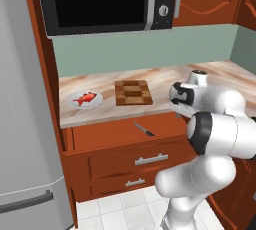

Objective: Pick up the knife from the drawer and place it on the cutting board. Then place the meat from the plate to the cutting board.

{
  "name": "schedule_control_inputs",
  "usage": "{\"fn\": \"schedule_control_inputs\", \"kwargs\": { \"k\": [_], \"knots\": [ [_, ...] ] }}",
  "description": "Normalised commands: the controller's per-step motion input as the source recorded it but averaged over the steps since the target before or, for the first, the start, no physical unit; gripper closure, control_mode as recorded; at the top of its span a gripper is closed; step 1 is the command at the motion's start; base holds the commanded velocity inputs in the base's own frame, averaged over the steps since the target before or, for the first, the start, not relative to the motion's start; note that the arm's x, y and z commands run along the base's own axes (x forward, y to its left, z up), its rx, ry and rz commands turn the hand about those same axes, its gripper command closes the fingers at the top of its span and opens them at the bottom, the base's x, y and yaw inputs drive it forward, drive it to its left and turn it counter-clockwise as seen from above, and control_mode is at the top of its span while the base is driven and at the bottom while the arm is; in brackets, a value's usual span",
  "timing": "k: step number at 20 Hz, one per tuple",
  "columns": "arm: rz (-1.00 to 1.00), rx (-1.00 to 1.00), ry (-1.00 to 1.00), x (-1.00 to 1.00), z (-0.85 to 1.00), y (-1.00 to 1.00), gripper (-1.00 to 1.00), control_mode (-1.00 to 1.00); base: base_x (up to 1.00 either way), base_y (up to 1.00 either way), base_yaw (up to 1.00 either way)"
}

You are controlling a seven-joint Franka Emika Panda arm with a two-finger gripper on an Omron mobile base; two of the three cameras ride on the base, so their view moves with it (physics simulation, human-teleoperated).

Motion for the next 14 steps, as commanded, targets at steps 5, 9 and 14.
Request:
{"fn": "schedule_control_inputs", "kwargs": {
  "k": [5, 9, 14],
  "knots": [
    [0.0, -0.01, 0.01, 0.17, -0.43, -0.01, -1.0, -1.0, 0.0, 0.0, 0.0],
    [0.01, -0.02, 0.0, 0.06, -0.49, 0.0, -1.0, -1.0, 0.0, 0.0, 0.0],
    [0.0, -0.03, 0.0, 0.16, -0.35, 0.0, -1.0, -1.0, 0.0, 0.0, 0.0]
  ]
}}
